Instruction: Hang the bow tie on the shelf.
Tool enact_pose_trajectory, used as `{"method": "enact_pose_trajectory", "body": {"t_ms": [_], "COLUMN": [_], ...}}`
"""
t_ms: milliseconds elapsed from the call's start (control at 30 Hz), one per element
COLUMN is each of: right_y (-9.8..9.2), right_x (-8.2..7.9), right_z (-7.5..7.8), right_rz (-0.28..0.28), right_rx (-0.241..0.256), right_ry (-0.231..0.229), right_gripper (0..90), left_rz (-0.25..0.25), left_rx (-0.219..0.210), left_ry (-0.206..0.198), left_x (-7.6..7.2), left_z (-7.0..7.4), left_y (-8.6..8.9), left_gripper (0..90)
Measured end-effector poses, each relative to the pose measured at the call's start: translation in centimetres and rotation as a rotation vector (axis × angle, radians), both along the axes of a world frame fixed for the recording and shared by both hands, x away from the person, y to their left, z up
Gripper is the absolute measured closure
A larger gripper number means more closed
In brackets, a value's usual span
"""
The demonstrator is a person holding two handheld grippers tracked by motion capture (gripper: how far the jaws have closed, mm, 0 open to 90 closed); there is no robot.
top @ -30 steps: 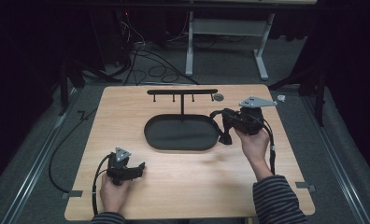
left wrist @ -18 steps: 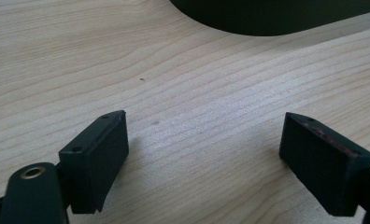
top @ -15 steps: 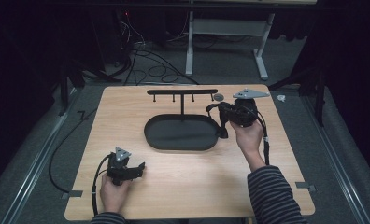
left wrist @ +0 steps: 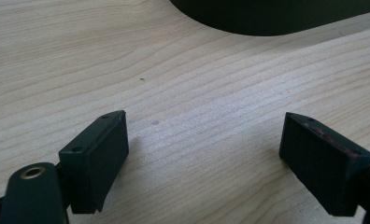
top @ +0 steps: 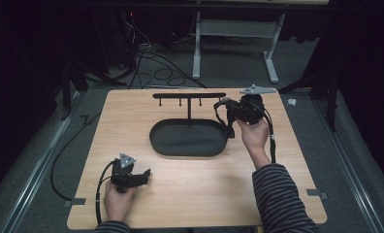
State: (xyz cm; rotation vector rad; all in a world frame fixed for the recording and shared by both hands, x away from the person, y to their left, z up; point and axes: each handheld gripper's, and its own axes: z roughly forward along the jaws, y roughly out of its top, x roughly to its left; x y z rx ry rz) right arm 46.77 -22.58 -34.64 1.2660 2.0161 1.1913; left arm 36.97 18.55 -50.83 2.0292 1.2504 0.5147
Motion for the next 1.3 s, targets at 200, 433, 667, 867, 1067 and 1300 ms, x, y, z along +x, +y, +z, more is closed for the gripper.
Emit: {"method": "enact_pose_trajectory", "body": {"t_ms": [200, 433, 667, 867, 1067, 1300], "right_y": [0.1, 0.0, 0.2, -0.1, -0.2, -0.6], "right_x": [0.9, 1.7, 1.9, 1.9, 1.3, 0.7], "right_z": [-0.1, -0.8, -1.0, -1.1, -0.7, -0.8], "right_rz": [-0.02, -0.05, -0.056, -0.059, -0.049, -0.041], "right_rx": [0.006, 0.014, 0.013, 0.016, 0.005, -0.002], "right_ry": [0.009, 0.031, 0.038, 0.047, 0.026, 0.018], "right_gripper": [82.0, 81.6, 79.6, 75.9, 74.2, 71.1], "left_rz": [0.0, 0.0, 0.0, 0.0, 0.0, 0.001], "left_rx": [0.0, 0.0, 0.001, 0.001, 0.001, 0.001], "left_ry": [0.0, 0.0, 0.0, 0.0, 0.0, -0.001], "left_x": [0.0, 0.0, 0.0, 0.0, 0.0, 0.0], "left_z": [0.0, 0.0, 0.0, 0.0, 0.0, 0.0], "left_y": [0.0, 0.0, 0.0, 0.0, 0.0, 0.0], "left_gripper": [16.2, 16.2, 16.2, 16.2, 16.2, 16.2]}}
